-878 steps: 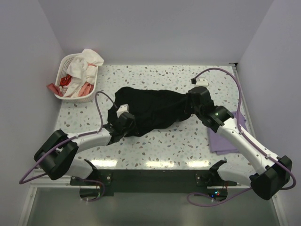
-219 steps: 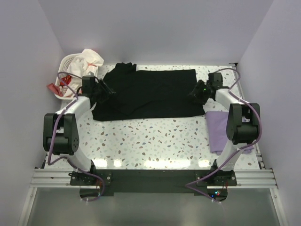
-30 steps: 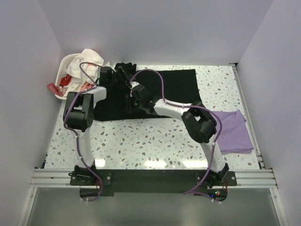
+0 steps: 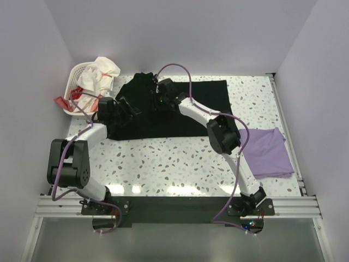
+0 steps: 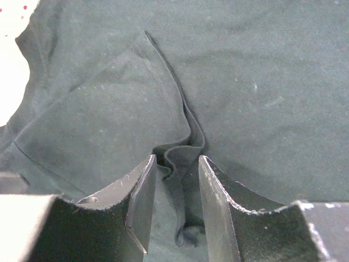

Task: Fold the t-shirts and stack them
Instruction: Fold the tshirt

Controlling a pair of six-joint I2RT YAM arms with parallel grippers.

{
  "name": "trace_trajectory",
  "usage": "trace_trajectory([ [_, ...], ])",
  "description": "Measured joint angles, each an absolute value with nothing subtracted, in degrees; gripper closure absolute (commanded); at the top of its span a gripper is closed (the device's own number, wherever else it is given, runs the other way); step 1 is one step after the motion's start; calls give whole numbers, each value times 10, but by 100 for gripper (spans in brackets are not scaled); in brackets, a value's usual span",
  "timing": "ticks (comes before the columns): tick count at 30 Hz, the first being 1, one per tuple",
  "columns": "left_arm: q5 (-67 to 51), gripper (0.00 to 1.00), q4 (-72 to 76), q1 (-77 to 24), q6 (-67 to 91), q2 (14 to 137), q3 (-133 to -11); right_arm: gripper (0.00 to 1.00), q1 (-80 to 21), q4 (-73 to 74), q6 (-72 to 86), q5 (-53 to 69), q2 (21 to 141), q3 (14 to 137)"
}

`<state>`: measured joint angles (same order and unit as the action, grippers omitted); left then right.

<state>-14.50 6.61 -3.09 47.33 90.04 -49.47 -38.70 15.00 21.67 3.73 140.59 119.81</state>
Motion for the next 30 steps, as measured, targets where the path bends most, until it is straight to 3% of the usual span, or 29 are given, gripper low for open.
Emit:
trace_trajectory([
  [5,-130,35,56,-31,473,878,-445,52,-386,157,207,28,1402,1187],
  [17,-44,48,44,-31,474,881,-443,55,-386,157,198,25,1370,1141],
  [27,28,58,-6,-31,478,900,-443,71,-386,155,199,39,1370,1146],
  [30,53,59,-23,-31,484,900,-442,82,-386,154,199,45,1378,1164],
])
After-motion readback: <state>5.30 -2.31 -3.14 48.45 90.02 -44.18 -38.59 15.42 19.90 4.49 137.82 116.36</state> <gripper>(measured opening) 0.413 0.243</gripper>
